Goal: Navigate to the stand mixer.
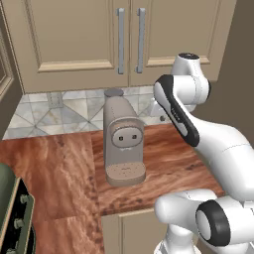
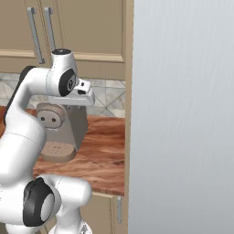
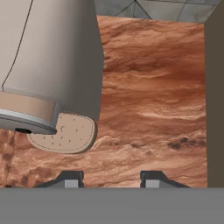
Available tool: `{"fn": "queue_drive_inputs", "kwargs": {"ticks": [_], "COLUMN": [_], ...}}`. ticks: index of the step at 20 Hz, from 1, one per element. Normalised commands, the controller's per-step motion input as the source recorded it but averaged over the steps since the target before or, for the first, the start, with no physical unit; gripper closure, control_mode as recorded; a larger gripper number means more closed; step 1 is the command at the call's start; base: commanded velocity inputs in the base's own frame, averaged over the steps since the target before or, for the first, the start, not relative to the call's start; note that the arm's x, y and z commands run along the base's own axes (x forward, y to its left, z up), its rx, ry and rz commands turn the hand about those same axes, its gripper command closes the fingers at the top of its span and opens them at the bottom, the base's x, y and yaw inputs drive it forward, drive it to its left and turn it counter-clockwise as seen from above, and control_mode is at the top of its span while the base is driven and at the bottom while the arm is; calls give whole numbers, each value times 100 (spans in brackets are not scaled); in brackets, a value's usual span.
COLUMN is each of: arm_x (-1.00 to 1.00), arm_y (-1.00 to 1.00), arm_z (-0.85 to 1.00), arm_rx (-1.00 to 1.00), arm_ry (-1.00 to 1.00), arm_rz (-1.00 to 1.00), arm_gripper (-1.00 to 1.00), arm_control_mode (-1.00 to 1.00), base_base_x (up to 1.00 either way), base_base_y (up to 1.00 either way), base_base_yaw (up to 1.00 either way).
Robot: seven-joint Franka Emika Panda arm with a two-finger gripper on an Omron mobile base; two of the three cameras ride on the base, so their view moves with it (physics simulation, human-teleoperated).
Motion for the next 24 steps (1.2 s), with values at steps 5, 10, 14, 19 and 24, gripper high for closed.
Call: {"fn": "queue_drive_inputs", "kwargs": {"ticks": [5, 10, 14, 19, 24], "arm_x": [0, 0, 0, 0, 0], "arm_y": [0, 0, 0, 0, 0], "arm_z": [0, 0, 0, 0, 0], "arm_rx": [0, 0, 0, 0, 0], "arm_ry": [0, 0, 0, 0, 0], "arm_rz": [0, 0, 0, 0, 0], "arm_gripper": [-100, -100, -100, -100, -100], "arm_control_mode": [100, 100, 100, 100, 100], "base_base_x": [0, 0, -62, -94, -100], "base_base_y": [0, 0, 0, -6, -4], "base_base_yaw": [0, 0, 0, -10, -25]}}
